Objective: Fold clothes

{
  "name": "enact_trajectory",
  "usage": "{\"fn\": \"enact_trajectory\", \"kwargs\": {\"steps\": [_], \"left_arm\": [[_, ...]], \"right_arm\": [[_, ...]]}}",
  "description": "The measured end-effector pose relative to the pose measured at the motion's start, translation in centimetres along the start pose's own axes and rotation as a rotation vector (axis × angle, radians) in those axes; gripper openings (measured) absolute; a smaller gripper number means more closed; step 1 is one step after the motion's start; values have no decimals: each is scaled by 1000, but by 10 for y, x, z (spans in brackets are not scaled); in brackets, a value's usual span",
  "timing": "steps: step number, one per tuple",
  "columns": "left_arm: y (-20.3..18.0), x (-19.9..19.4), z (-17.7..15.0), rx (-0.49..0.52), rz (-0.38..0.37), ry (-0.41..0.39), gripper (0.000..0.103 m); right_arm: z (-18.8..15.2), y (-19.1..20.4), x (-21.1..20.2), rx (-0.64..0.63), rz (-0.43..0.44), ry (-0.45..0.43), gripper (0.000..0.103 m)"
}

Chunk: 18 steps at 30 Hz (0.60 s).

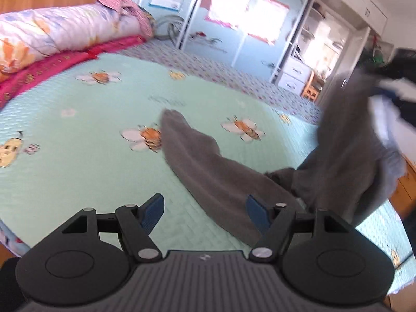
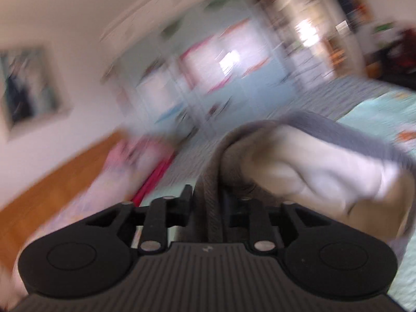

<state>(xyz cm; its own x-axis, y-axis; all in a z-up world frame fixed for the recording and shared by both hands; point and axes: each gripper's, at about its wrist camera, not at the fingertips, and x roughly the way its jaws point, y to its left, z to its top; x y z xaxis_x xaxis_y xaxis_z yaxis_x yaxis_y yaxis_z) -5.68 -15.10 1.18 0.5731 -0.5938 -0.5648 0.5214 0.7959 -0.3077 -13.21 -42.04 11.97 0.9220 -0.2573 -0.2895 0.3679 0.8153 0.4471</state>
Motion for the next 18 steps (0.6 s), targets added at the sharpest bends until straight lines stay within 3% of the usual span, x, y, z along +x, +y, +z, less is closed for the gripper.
{"fn": "enact_trajectory", "kwargs": {"steps": [3, 7, 11, 15, 18], "left_arm": [[15, -3, -9, -16, 16, 10, 74], [21, 12, -19, -11, 2, 69, 74], [6, 38, -22, 9, -60, 129, 74], [-19, 66, -13, 40, -103, 158, 74], [-38, 87, -7, 65, -134, 177, 74]], "right_arm": [[-57, 15, -10, -110, -17, 30, 67], [-121, -40, -38, -61, -134, 85, 67], [-141, -120, -49, 126, -294, 164, 67], [-147, -144, -46, 163, -292, 150, 67], [-148, -148, -22, 143, -266, 196, 70]]}}
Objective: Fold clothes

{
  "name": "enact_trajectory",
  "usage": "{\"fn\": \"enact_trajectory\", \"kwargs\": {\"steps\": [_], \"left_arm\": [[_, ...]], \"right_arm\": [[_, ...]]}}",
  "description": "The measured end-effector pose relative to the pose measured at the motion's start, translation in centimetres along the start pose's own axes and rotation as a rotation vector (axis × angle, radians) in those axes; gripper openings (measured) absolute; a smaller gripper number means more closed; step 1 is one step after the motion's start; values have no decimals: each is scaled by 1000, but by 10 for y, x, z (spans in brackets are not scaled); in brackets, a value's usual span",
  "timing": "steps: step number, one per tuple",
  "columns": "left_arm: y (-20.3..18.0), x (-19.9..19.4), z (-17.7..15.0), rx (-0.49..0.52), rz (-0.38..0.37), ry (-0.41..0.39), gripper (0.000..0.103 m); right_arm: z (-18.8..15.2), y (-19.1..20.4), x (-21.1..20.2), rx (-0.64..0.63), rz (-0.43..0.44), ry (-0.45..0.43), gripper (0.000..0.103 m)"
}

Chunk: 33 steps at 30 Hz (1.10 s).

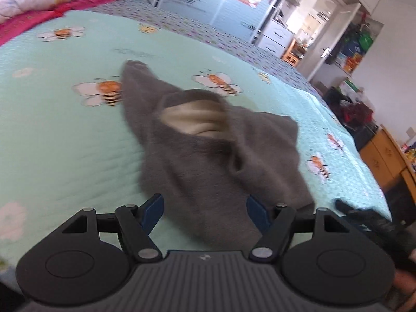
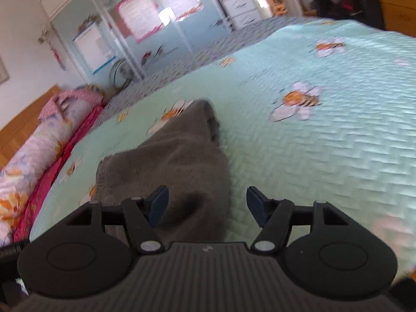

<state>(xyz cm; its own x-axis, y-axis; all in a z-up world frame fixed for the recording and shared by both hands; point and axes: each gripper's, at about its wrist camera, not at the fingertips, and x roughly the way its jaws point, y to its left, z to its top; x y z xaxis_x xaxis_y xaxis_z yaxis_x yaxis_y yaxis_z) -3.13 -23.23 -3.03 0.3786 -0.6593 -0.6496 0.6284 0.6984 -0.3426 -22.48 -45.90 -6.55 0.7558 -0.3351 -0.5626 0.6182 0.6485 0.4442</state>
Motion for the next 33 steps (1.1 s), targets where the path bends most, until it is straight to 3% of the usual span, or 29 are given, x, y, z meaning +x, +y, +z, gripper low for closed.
{"fn": "enact_trajectory", "kwargs": {"steps": [7, 9, 11, 13, 19, 24, 25, 28, 30, 33], "left_arm": [[-44, 61, 25, 159, -16, 24, 72], [-50, 82, 26, 195, -43, 57, 57], [-53, 93, 26, 197, -44, 72, 16], [-51, 88, 29, 167, -60, 52, 7], [-46, -5, 65, 134, -181, -174, 5], [-6, -141, 100, 36, -222, -493, 5], [6, -163, 100, 26, -208, -540, 6], [49, -192, 86, -36, -78, -558, 8], [80, -185, 64, -84, 15, -484, 10], [126, -150, 13, -187, 130, -311, 11]], "right_arm": [[-18, -15, 17, 131, -25, 38, 70], [-19, -25, 11, 161, -42, 33, 70], [-18, -35, 5, 191, -62, 26, 70], [-17, -43, -4, 203, -76, 16, 70], [-16, -52, -22, 228, -65, -16, 70], [-11, -29, -39, 179, 10, -41, 69], [-10, -25, -42, 169, 25, -46, 69], [-11, -9, -45, 135, 71, -42, 70], [-16, 5, -37, 114, 95, -10, 70], [-26, 24, -23, 88, 121, 45, 70]]}}
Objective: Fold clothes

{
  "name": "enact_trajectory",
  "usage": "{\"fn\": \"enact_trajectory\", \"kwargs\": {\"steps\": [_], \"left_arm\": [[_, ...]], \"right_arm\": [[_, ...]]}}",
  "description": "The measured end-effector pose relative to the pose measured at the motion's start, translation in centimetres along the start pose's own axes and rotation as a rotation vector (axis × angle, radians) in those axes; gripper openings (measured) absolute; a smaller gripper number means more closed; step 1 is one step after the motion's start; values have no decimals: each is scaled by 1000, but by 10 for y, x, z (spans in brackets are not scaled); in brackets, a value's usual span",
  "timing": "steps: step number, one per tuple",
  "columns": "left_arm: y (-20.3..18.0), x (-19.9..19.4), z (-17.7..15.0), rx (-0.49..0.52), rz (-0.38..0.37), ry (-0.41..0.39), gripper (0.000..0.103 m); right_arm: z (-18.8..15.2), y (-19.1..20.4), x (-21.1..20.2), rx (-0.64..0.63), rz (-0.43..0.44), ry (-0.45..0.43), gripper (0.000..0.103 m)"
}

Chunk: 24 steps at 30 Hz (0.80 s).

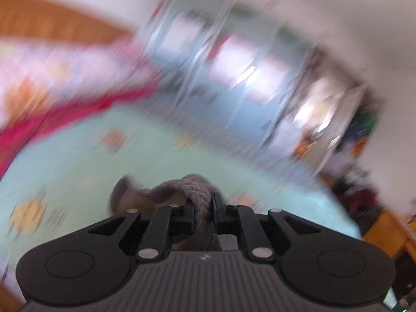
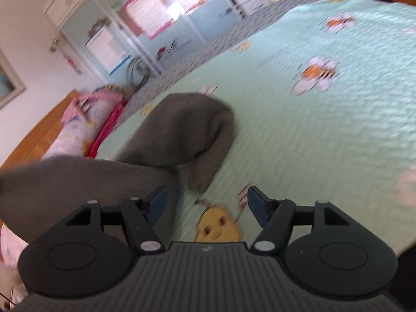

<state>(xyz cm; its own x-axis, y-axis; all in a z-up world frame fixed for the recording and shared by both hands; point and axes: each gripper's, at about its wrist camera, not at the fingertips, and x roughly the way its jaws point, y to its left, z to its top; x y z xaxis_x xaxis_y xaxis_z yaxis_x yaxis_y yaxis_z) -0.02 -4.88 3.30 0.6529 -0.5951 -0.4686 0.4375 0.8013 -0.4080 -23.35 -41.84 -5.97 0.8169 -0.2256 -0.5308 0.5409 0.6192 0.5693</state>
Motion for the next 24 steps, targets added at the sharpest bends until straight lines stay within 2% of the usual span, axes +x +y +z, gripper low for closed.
{"fn": "enact_trajectory", "kwargs": {"steps": [2, 4, 6, 8, 9, 11, 13, 15, 18, 19, 20, 21, 22, 24], "left_arm": [[28, 17, -35, -36, 72, 115, 11], [47, 29, -67, -78, 108, 218, 11], [53, 30, -81, -113, 84, 253, 11], [49, 32, -80, -103, 55, 242, 13], [47, 33, -77, -96, 52, 235, 18], [45, 39, -71, -101, 64, 236, 46], [46, 45, -66, -117, 86, 240, 51], [48, 51, -65, -130, 100, 251, 51], [51, 58, -67, -147, 98, 266, 48], [51, 59, -66, -146, 88, 262, 36], [51, 60, -65, -145, 78, 258, 9], [51, 61, -62, -144, 73, 250, 5], [49, 61, -54, -142, 71, 227, 5], [41, 60, -28, -124, 79, 148, 4]], "right_arm": [[-3, 10, 10, -15, 10, 29, 70], [0, 16, 23, -4, 10, 53, 70], [11, 21, 35, 35, 19, 67, 70], [25, 26, 49, 79, 36, 76, 70], [34, 30, 57, 95, 46, 79, 71], [51, 39, 76, 123, 46, 84, 77], [65, 45, 100, 157, 41, 81, 80], [76, 46, 128, 215, 20, 95, 84], [87, 41, 166, 315, 7, 139, 84], [94, 43, 162, 306, 17, 121, 83], [102, 46, 159, 297, 27, 104, 66], [109, 48, 155, 288, 36, 87, 24], [117, 50, 151, 279, 46, 70, 11], [131, 55, 144, 261, 66, 35, 11]]}}
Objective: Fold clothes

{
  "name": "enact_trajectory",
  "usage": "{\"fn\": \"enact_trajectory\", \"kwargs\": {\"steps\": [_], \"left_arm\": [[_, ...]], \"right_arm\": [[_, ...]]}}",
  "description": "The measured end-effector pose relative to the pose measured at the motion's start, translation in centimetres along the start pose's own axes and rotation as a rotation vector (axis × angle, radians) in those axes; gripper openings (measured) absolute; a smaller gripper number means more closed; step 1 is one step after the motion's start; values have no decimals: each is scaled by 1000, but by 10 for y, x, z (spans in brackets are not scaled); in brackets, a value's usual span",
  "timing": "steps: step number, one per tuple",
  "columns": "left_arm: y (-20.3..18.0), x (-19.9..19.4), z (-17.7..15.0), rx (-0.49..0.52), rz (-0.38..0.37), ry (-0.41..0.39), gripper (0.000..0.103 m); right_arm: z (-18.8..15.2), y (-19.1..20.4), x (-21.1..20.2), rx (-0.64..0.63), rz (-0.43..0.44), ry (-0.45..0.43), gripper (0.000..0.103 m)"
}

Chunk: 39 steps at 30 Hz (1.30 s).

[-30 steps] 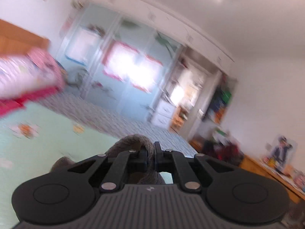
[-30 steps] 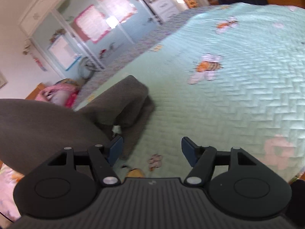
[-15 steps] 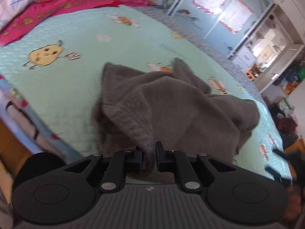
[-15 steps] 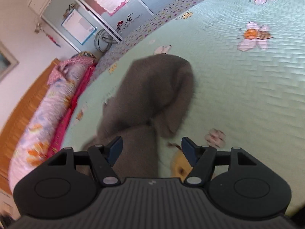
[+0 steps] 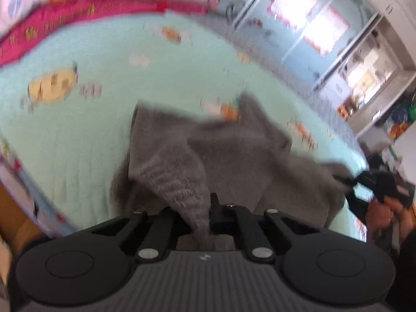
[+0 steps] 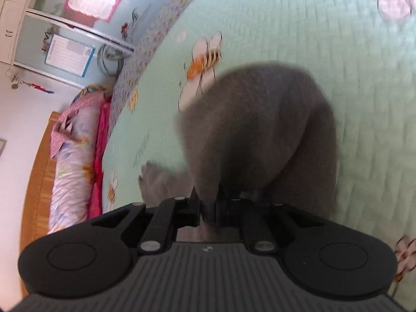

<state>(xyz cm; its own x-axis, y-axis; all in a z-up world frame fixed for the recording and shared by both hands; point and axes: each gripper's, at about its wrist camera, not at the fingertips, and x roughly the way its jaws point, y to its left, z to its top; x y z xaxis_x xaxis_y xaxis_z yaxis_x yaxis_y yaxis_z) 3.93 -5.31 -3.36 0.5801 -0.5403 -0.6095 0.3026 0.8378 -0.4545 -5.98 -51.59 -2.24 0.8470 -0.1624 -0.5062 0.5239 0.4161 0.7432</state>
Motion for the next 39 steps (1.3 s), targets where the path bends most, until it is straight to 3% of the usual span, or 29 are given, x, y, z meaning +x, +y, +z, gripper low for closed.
{"fn": "enact_trajectory", "kwargs": {"steps": [4, 7, 9, 11, 13, 15, 16, 19, 21, 23, 25, 28, 31, 32, 34, 39], "left_arm": [[-46, -20, 83, 42, -101, -176, 4], [-97, -69, 135, 137, -258, -369, 4], [-121, -109, 146, 202, -352, -493, 5], [-126, -137, 139, 228, -421, -561, 9], [-113, -139, 110, 276, -450, -532, 11], [-96, -130, 73, 342, -446, -455, 22], [-83, -118, 51, 375, -413, -370, 24], [-25, -64, -21, 325, -258, -7, 23], [10, -44, -54, 221, -185, 128, 23], [44, -26, -85, 107, -117, 246, 24], [47, -28, -87, 88, -127, 239, 24], [32, -38, -75, 168, -151, 173, 27], [31, -42, -69, 191, -154, 142, 34], [33, -43, -68, 188, -146, 139, 36], [45, -47, -71, 151, -121, 132, 40], [63, -54, -52, 25, -86, 99, 41]], "right_arm": [[29, 22, -24, -56, 54, -85, 11], [67, 61, -104, -196, 133, -286, 11], [84, 71, -154, -254, 154, -391, 14], [91, 61, -189, -258, 157, -422, 16], [88, 40, -208, -268, 129, -424, 23], [72, 1, -211, -253, 41, -386, 29], [60, -25, -213, -227, -3, -369, 29], [13, -106, -214, -102, -119, -292, 30], [-23, -150, -213, -25, -210, -220, 31], [-58, -170, -212, 10, -249, -177, 31], [-81, -170, -209, 21, -237, -149, 31], [-98, -140, -193, -46, -181, -113, 34], [-101, -99, -175, -135, -123, -74, 42], [-98, -84, -165, -148, -103, -56, 49], [-95, -64, -147, -153, -63, -9, 56], [-91, -38, -103, -63, 12, 112, 57]]}}
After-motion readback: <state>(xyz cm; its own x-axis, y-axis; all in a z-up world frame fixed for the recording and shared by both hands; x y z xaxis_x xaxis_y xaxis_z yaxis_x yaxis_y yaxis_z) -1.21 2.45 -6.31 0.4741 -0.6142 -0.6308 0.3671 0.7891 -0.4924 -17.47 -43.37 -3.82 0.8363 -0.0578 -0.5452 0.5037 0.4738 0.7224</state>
